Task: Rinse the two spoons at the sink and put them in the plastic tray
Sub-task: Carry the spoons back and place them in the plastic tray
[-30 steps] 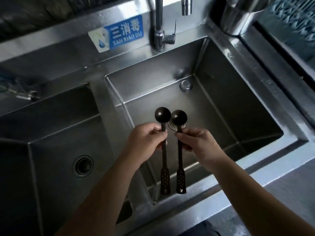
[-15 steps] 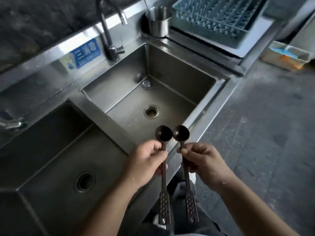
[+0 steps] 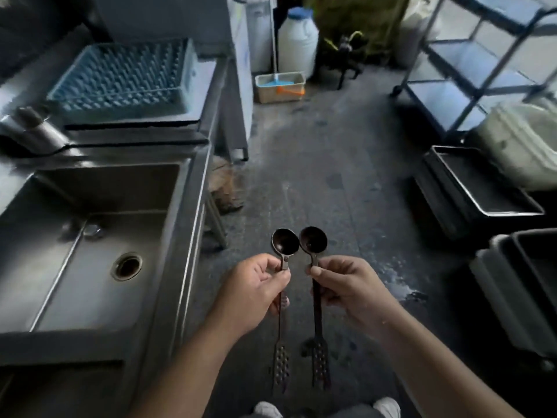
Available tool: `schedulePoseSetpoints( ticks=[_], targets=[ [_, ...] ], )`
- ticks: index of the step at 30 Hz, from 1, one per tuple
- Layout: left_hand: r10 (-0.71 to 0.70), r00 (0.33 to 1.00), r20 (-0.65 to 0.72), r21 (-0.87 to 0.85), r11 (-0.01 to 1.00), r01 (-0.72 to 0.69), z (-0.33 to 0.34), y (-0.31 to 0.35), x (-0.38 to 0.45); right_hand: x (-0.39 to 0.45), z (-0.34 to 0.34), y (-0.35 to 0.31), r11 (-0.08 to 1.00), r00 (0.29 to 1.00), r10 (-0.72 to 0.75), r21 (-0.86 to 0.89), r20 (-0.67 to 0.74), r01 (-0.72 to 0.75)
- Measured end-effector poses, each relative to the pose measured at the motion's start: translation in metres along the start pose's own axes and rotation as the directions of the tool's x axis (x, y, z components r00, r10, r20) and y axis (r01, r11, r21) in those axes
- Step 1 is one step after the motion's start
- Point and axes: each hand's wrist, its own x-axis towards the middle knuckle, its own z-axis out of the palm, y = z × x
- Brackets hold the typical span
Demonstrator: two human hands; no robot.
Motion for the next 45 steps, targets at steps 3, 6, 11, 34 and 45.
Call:
schedulePoseSetpoints(
  ticks=[3,6,11,34,45],
  targets=[
    [0.012,0.994,0.104,0.021,1.000,-0.015,0.066,0.022,0.013,-0.037,-0.060,-0.003,1.000,0.994,-0.019,0.013,-0.111,0.020],
    [0.013,0.980,0.199,0.041,0.999,-0.022,0.141,0.042,0.019,-0.080,-0.123,-0.008,0.998,0.978,-0.028,0.052,-0.209,0.040],
    [-0.017,0.931,0.364,0.096,0.995,-0.019,0.272,0.069,0.018,-0.157,-0.236,-0.012,0.991,0.932,-0.041,0.101,-0.361,0.082],
    [-0.151,0.319,0.936,0.210,0.964,-0.161,0.756,0.147,0.033,-0.393,-0.561,0.008,0.945,0.321,0.115,0.203,-0.940,0.257],
    [-0.198,0.066,0.978,0.209,0.930,-0.303,0.962,0.202,0.073,-0.423,-0.714,-0.014,0.910,0.064,0.243,0.251,-0.968,0.331]
  ],
)
